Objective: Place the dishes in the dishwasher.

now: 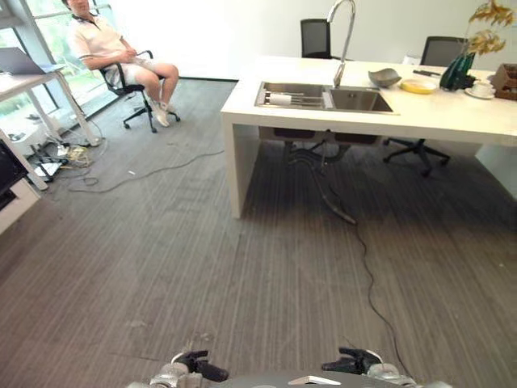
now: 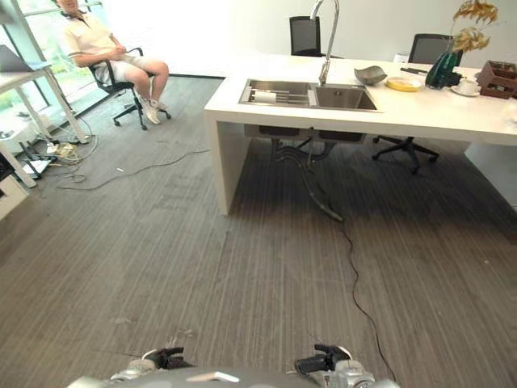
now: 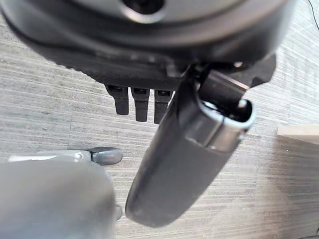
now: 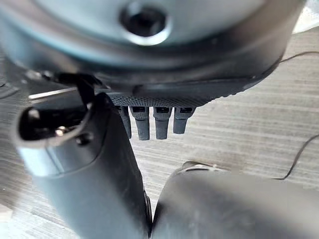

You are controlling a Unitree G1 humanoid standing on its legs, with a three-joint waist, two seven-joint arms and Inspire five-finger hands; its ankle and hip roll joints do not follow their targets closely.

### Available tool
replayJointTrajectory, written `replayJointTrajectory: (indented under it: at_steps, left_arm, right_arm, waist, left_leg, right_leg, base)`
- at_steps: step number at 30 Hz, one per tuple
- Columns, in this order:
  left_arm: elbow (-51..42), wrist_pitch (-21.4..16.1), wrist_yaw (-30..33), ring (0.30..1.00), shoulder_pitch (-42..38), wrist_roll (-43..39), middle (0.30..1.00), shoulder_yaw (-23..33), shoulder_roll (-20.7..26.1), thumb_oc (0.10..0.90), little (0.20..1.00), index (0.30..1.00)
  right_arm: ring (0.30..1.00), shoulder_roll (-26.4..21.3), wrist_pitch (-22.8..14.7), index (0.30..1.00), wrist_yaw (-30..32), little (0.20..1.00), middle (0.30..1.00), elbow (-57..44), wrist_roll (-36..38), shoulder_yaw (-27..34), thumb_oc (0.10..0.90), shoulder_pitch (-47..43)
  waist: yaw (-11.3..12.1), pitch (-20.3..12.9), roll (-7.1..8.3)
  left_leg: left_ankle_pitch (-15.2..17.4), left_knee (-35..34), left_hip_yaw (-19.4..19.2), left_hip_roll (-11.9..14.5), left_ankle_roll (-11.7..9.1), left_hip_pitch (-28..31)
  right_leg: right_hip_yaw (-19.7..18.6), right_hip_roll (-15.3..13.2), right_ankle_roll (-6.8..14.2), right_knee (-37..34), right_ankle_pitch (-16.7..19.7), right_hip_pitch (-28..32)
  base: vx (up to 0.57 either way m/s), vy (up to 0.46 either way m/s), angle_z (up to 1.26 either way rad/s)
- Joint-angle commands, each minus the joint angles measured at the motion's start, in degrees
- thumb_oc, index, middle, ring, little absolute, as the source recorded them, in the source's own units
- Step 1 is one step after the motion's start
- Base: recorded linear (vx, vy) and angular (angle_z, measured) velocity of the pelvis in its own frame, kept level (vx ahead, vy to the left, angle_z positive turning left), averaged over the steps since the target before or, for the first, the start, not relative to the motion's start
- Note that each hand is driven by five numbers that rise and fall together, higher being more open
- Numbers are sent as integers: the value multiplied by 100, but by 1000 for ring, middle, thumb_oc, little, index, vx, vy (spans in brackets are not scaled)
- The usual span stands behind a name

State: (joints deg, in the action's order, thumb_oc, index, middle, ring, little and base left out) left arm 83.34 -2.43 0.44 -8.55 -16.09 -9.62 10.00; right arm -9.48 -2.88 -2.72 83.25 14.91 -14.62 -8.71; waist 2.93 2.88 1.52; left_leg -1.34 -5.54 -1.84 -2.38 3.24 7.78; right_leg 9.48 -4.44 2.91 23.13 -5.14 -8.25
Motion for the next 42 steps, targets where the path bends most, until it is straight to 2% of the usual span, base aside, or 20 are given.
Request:
replayJointTrajectory:
  at_steps: [1,6,12,14,16,18,19,23,24,25,26,28,32,34,35,36,38,40,41,42]
  left_arm:
    - [-186,-287,-27,900,-832,-504,900,-81,-345,800,900,900]
    - [-99,-256,31,900,-1070,-297,900,-218,-303,800,900,900]
    - [69,-235,-22,900,-1000,-264,900,6,-395,800,900,900]
    - [50,-250,-36,900,-978,-276,900,10,-425,800,900,900]
    - [33,-243,-110,900,-931,-352,900,28,-432,800,900,900]
    - [-149,-224,-118,900,-962,-447,900,4,-395,800,900,900]
    - [-348,-196,-84,900,-1030,-524,900,-40,-358,800,900,900]
    - [-583,-215,-104,900,-1066,-666,900,-106,-342,800,900,900]
    - [-1121,-258,-117,900,-968,-808,900,-191,-264,800,900,900]
    - [-1122,-257,-117,900,-968,-808,900,-192,-264,800,900,900]
    - [-1938,-325,-57,900,-848,-975,900,-263,-88,800,900,900]
    - [-2897,-358,-58,900,-675,-1150,900,-316,153,800,900,900]
    - [-4533,-410,-172,900,-314,-1486,900,-145,652,800,900,900]
    - [-5209,-419,-236,900,-117,-1581,900,-83,835,800,900,900]
    - [-5529,-401,-313,900,14,-1472,900,-42,990,800,900,900]
    - [-5530,-400,-313,900,15,-1472,900,-42,988,800,900,900]
    - [-5861,-377,-359,900,-31,-1418,900,-34,1147,800,900,900]
    - [-6049,-387,-354,900,-15,-1376,900,-19,1243,800,900,900]
    - [-6353,-364,-383,900,-117,-1194,900,-76,1433,800,900,900]
    - [-6552,-364,-340,900,-131,-1154,900,-8,1491,800,900,900]
  right_arm:
    - [900,-39,-56,900,22,900,900,41,349,-17,800,-371]
    - [900,-127,-28,900,27,900,900,127,498,98,800,-398]
    - [900,-194,-25,900,-43,900,900,245,425,210,800,-194]
    - [900,-252,-17,900,-64,900,900,344,333,225,800,-136]
    - [900,-313,-17,900,-80,900,900,449,188,235,800,-54]
    - [900,-415,-27,900,-69,900,900,420,155,291,800,-12]
    - [900,-526,11,900,-13,900,900,435,125,306,800,-58]
    - [900,-569,58,900,3,900,900,496,63,302,800,-74]
    - [900,-577,57,900,-13,900,900,488,-27,275,800,-26]
    - [900,-577,57,900,-13,900,900,488,-27,275,800,-26]
    - [900,-586,29,900,-46,900,900,434,-50,295,800,26]
    - [900,-633,19,900,-38,900,900,422,-79,370,800,69]
    - [900,-658,60,900,-78,900,900,491,-167,606,800,125]
    - [900,-622,54,900,-63,900,900,509,-327,767,800,269]
    - [900,-581,105,900,-110,900,900,644,-441,956,800,472]
    - [900,-583,105,900,-110,900,900,644,-441,956,800,473]
    - [900,-654,138,900,-202,900,900,648,-517,1035,800,637]
    - [900,-690,162,900,-216,900,900,610,-507,1070,800,688]
    - [900,-756,191,900,-225,900,900,607,-485,1158,800,746]
    - [900,-778,207,900,-232,900,900,603,-368,1286,800,786]
  waist:
    - [-60,359,-111]
    - [-299,507,-96]
    - [-360,219,-198]
    - [-356,119,-279]
    - [-311,95,-305]
    - [-246,237,-155]
    - [-28,444,-23]
    - [251,471,-9]
    - [587,422,-80]
    - [589,426,-80]
    - [763,439,-153]
    - [1004,500,-252]
    - [1172,406,-308]
    - [1241,175,-313]
    - [1240,2,-206]
    - [1247,-10,-219]
    - [1031,85,-314]
    - [914,138,-384]
    - [780,195,-549]
    - [741,221,-544]
  left_leg:
    - [405,54,212,-272,56,254]
    - [798,54,563,-292,-46,769]
    - [983,732,824,-70,-179,1071]
    - [621,1450,823,16,-371,896]
    - [-204,2848,692,118,-609,413]
    - [-1091,4623,642,6,-887,-462]
    - [-886,5556,243,83,-656,-1267]
    - [-577,5228,179,-265,-417,-1967]
    - [-577,3870,329,-493,-327,-2148]
    - [-577,3867,326,-493,-327,-2141]
    - [-625,2010,335,-267,-306,-2120]
    - [-958,697,545,-215,-364,-2321]
    - [-1147,55,142,-44,-440,-2479]
    - [-1375,54,316,-89,-318,-2147]
    - [-1194,54,283,-281,-164,-1734]
    - [-1198,54,281,-265,-166,-1746]
    - [-1048,54,345,-269,36,-1351]
    - [-971,54,394,-261,107,-1166]
    - [-824,54,539,-188,218,-859]
    - [-729,54,597,-206,244,-720]
  right_leg:
    - [208,-169,80,-707,1165,-345]
    - [283,-107,260,-2348,1765,-736]
    - [183,10,69,-2055,1864,-689]
    - [189,181,-90,-1845,1646,-551]
    - [254,287,-311,-1762,1356,-211]
    - [216,259,-542,-1791,1172,109]
    - [123,269,-708,-1861,912,548]
    - [-59,311,-695,-1943,769,911]
    - [-274,399,-556,-2153,721,1264]
    - [-276,398,-556,-2154,721,1269]
    - [-373,511,-455,-2343,554,1571]
    - [-494,632,-449,-2466,402,1908]
    - [-650,656,-362,-2439,2,2396]
    - [-743,609,-278,-1947,-179,2438]
    - [-507,283,135,-638,349,2173]
    - [-514,298,133,-645,363,2161]
    - [-407,38,463,1027,1395,1523]
    - [-289,-96,452,1705,1514,1304]
    - [-30,-335,342,2602,1474,910]
    - [60,-480,284,2859,1286,709]
  base:
    - [102,-18,2]
    - [374,-74,33]
    - [503,-154,32]
    - [545,-232,27]
    - [526,-267,20]
    - [478,-355,22]
    - [387,-313,14]
    - [396,-84,-21]
    - [374,31,-20]
    - [728,25,-79]
    - [520,7,-77]
    - [582,35,-41]
    - [526,127,-22]
    - [664,255,-63]
    - [352,178,-63]
    - [456,267,-50]
    - [269,234,-24]
    - [264,209,12]
    - [306,159,54]
    - [408,168,65]
